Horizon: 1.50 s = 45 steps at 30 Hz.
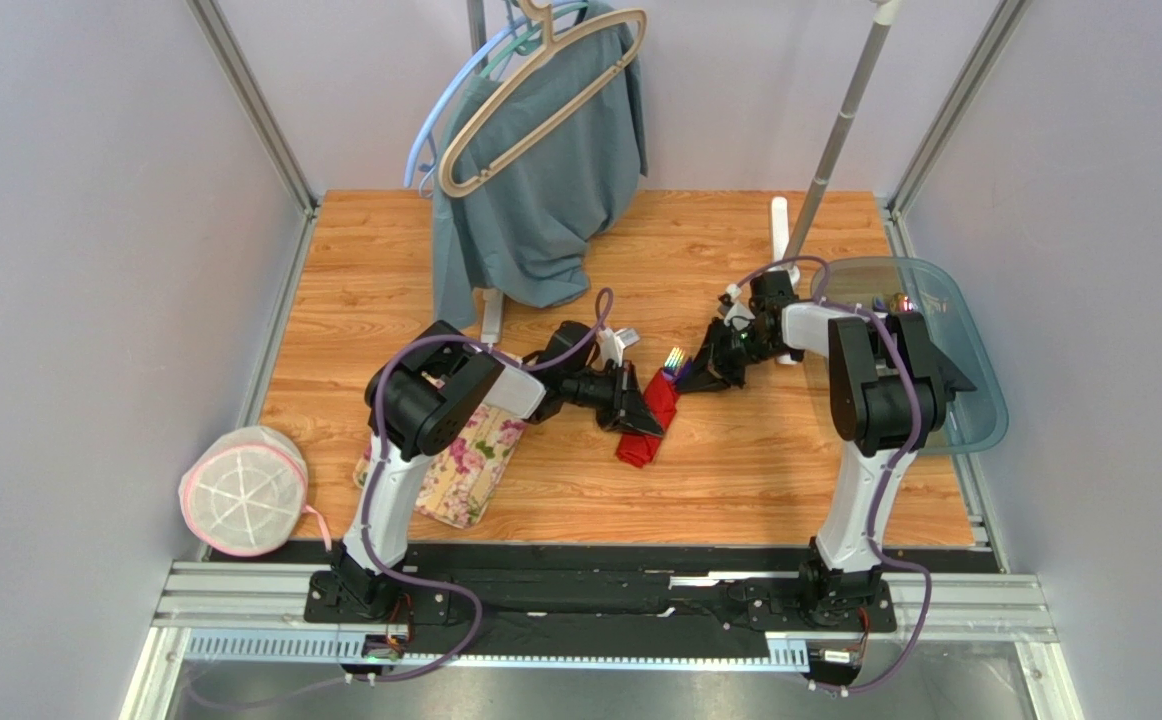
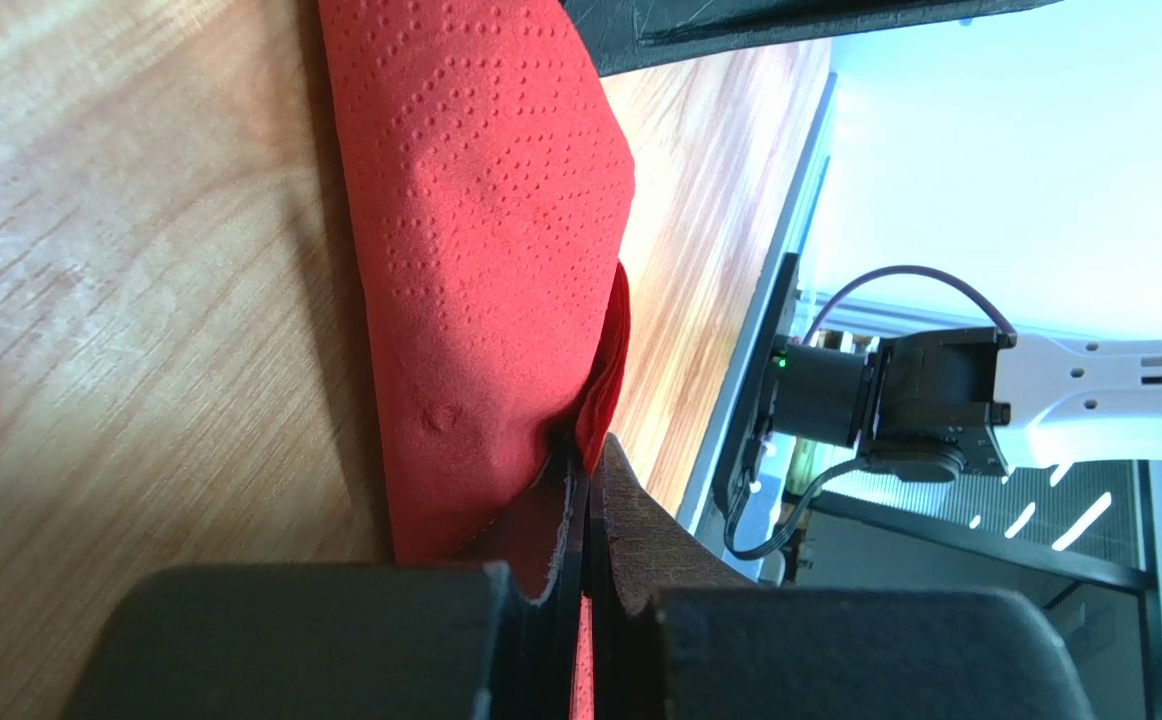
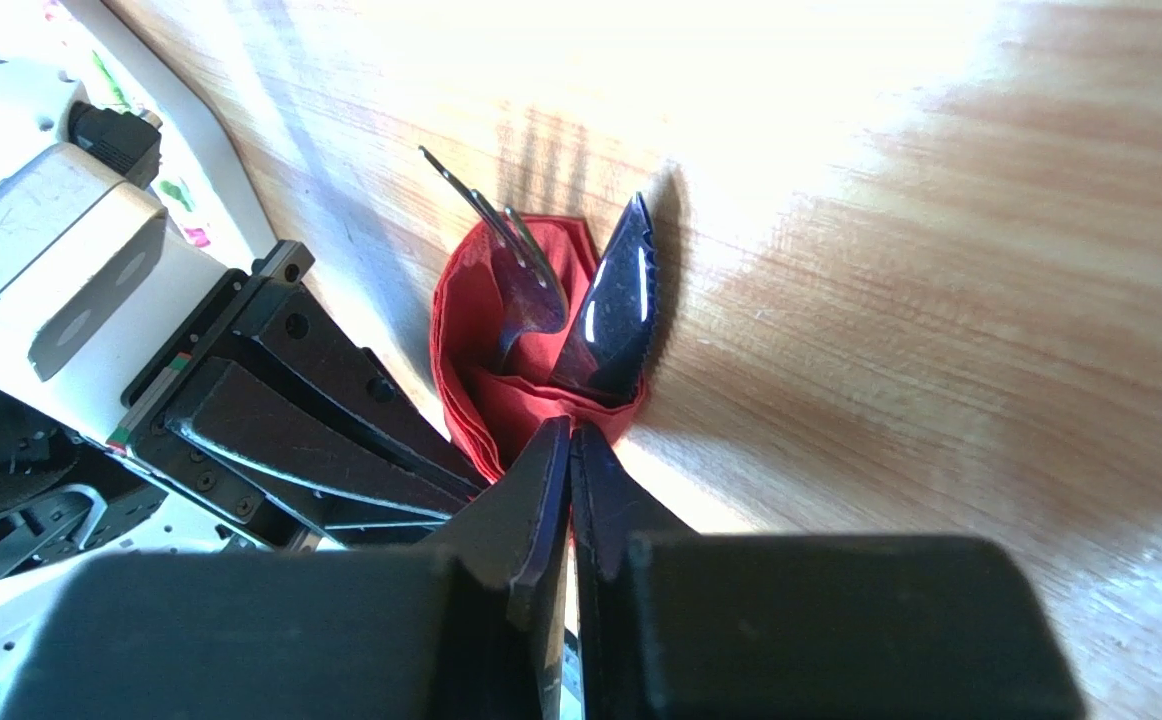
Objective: Place the utensils on the paper napkin and roll it up
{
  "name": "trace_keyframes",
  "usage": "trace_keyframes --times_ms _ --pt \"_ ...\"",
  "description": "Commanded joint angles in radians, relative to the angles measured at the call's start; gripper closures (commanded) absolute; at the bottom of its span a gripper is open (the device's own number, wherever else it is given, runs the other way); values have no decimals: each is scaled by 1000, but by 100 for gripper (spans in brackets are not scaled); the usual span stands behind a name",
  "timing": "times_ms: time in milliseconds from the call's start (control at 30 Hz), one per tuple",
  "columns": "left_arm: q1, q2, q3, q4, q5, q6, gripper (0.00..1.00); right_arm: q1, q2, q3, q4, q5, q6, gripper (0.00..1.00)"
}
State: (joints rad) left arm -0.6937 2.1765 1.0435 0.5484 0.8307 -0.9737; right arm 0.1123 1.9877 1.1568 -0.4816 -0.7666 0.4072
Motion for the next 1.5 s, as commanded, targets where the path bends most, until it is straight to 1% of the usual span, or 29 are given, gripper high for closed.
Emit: trace_keyframes --times_ms 0,167,400,500,533,767,967,1167,1467 --pt "0 42 -5 -148 -91 113 100 3 -26 32 -12 29 -28 94" --pt "-6 35 9 -165 -85 136 100 4 -9 12 58 10 10 95" --pt "-7 31 19 -174 -74 150 100 16 0 -5 100 -4 35 96" --pt "-9 23 33 -182 -71 165 100 26 20 -14 101 19 36 98" --pt "-12 20 36 -183 -67 167 100 30 26 -20 103 32 35 100" --pt "-17 -3 70 -199 -61 164 100 36 63 -65 117 108 41 100" --pt "-20 -43 89 -165 -42 118 100 40 63 -92 121 161 48 100" --pt "-32 -6 107 -151 -31 92 100 46 57 -95 117 194 51 100" --pt "-35 -52 61 -33 -4 41 100 52 56 -108 118 220 53 100"
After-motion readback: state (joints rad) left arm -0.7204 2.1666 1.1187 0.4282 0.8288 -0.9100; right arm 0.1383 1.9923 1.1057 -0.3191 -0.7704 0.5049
